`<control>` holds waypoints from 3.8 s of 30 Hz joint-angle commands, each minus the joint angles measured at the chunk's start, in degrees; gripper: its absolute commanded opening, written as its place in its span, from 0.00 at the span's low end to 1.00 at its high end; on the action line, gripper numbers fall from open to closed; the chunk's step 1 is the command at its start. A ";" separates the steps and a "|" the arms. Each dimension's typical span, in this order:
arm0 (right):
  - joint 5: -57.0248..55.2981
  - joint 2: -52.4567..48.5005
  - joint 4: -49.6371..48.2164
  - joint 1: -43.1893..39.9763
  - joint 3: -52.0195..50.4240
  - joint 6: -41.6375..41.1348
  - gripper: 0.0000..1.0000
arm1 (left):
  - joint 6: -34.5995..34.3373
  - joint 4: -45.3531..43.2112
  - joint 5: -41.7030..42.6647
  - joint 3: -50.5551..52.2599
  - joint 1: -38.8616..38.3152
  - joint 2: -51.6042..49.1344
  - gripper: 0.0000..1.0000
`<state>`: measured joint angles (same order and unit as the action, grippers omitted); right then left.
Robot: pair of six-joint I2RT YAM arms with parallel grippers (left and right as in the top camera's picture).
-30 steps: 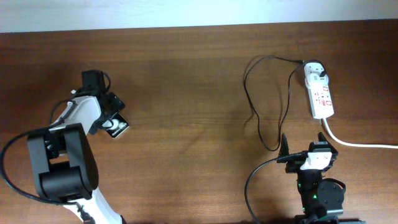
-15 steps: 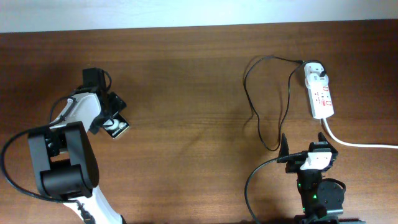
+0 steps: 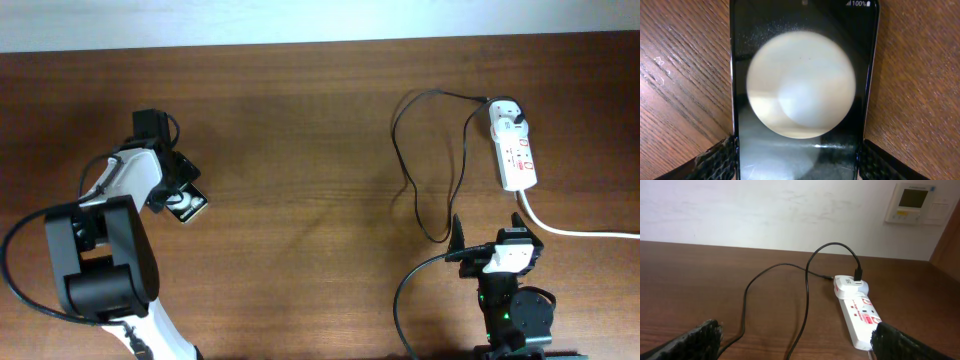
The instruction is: Plug charger to phone and switch on socket
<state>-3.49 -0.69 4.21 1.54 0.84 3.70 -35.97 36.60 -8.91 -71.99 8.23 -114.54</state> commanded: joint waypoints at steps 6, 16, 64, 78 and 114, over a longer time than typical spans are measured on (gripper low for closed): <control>0.28 0.44 0.17 -0.04 -0.52 0.37 0.99 | -0.46 11.85 6.19 -4.02 -0.57 -6.58 0.67; 0.28 0.44 0.17 -0.04 -0.52 0.37 0.99 | -0.44 20.04 6.21 -9.20 -0.57 3.78 0.66; 0.28 0.44 0.17 -0.04 -0.52 0.37 0.99 | -0.48 46.49 27.45 -9.18 -0.57 56.59 0.67; 0.13 0.44 -0.48 -0.07 -0.52 0.35 0.99 | -0.52 48.30 29.49 -9.18 -0.57 58.16 0.67; 61.46 -0.94 -3.17 0.00 11.04 -69.37 0.98 | -8.68 38.93 33.53 -8.61 -0.57 50.38 0.68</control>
<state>59.57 -0.97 1.23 1.54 8.58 -64.53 -43.62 76.90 21.58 -80.47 7.84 -64.34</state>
